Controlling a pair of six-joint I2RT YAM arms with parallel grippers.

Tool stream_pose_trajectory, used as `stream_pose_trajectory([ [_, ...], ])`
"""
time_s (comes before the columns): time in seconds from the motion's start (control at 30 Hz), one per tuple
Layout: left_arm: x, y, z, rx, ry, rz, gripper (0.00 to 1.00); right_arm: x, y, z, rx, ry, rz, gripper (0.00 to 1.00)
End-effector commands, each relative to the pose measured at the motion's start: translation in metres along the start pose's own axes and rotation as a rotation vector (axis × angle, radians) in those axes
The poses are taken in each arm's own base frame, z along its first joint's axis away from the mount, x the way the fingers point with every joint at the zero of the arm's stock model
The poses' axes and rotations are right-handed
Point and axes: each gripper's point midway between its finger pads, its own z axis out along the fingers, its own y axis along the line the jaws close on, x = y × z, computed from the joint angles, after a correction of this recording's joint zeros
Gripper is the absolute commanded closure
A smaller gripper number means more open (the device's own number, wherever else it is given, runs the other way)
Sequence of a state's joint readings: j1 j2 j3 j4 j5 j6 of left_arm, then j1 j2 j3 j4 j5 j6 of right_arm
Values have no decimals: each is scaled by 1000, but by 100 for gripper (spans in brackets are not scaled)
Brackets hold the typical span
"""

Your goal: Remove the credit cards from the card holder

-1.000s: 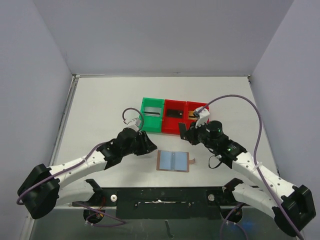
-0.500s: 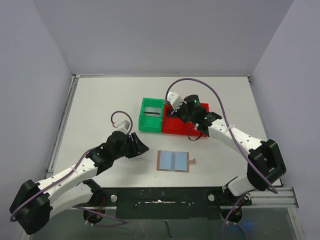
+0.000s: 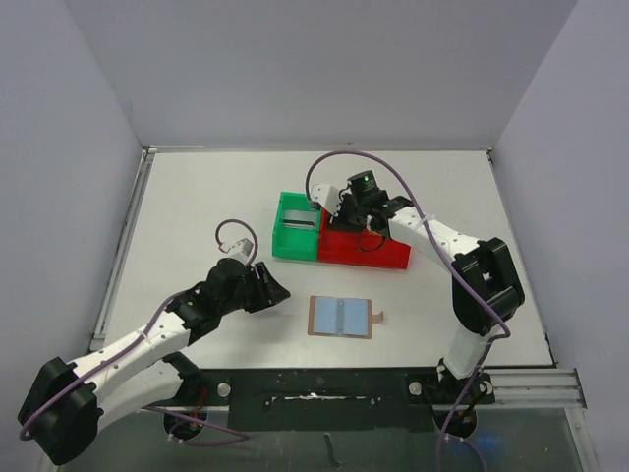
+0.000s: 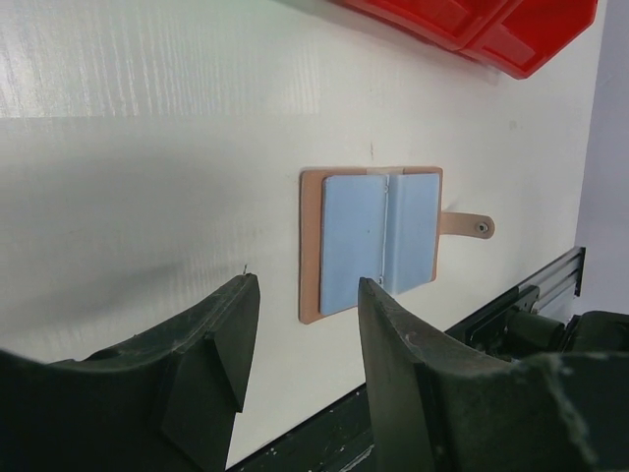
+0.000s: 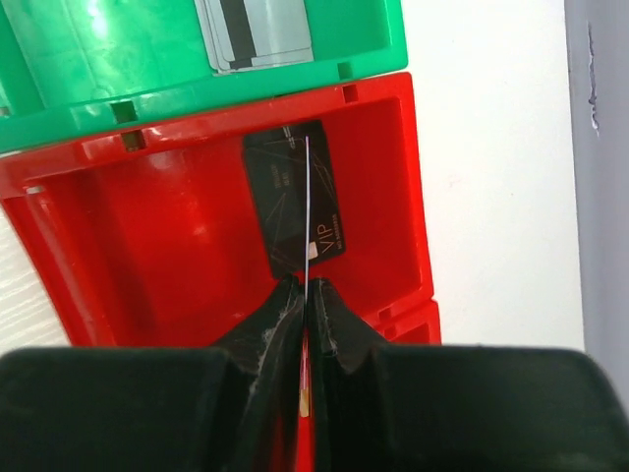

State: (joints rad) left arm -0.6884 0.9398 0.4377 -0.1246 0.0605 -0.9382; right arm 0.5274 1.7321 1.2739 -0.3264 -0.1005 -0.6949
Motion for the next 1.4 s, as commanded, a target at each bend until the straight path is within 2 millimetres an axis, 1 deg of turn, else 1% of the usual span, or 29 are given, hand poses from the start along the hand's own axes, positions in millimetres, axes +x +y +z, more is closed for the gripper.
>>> stream_pose_trajectory([
  [0.0, -11, -11, -4, 36, -25, 12, 56, -4, -16, 8, 13, 37, -114, 95],
  [0.17, -12, -11, -5, 40, -27, 13, 56, 6, -20, 30, 20, 88, -176, 91],
  [0.33, -12, -10, -4, 37, -23, 13, 56, 11, -34, 47, 97, 135, -220, 90],
  [0.5, -10, -7, -4, 31, -14, 13, 56, 18, -33, 61, 108, 170, -245, 90],
  [0.57, -10, -6, -4, 30, -15, 11, 56, 20, -31, 63, 103, 172, -252, 85],
  [0.7, -10, -5, -2, 29, -12, 12, 56, 27, -26, 66, 86, 188, -255, 83],
  [0.77, -10, -6, -1, 30, -7, 10, 57, 29, -22, 65, 70, 188, -240, 78],
  [0.8, -10, -6, -1, 33, -4, 11, 57, 30, -19, 65, 59, 185, -234, 75],
  [0.9, -9, -9, 1, 44, 4, 14, 56, 31, -17, 60, 35, 171, -211, 59],
  [0.93, -9, -10, 1, 47, 8, 16, 56, 31, -19, 58, 38, 169, -204, 57],
  [1.13, -7, -13, 4, 57, 28, 17, 56, 30, -30, 52, 67, 160, -170, 54],
  [1.27, -5, -14, 4, 65, 42, 16, 56, 31, -31, 53, 75, 169, -160, 51],
  [1.37, -3, -15, 4, 72, 50, 16, 57, 30, -30, 55, 70, 163, -138, 45],
])
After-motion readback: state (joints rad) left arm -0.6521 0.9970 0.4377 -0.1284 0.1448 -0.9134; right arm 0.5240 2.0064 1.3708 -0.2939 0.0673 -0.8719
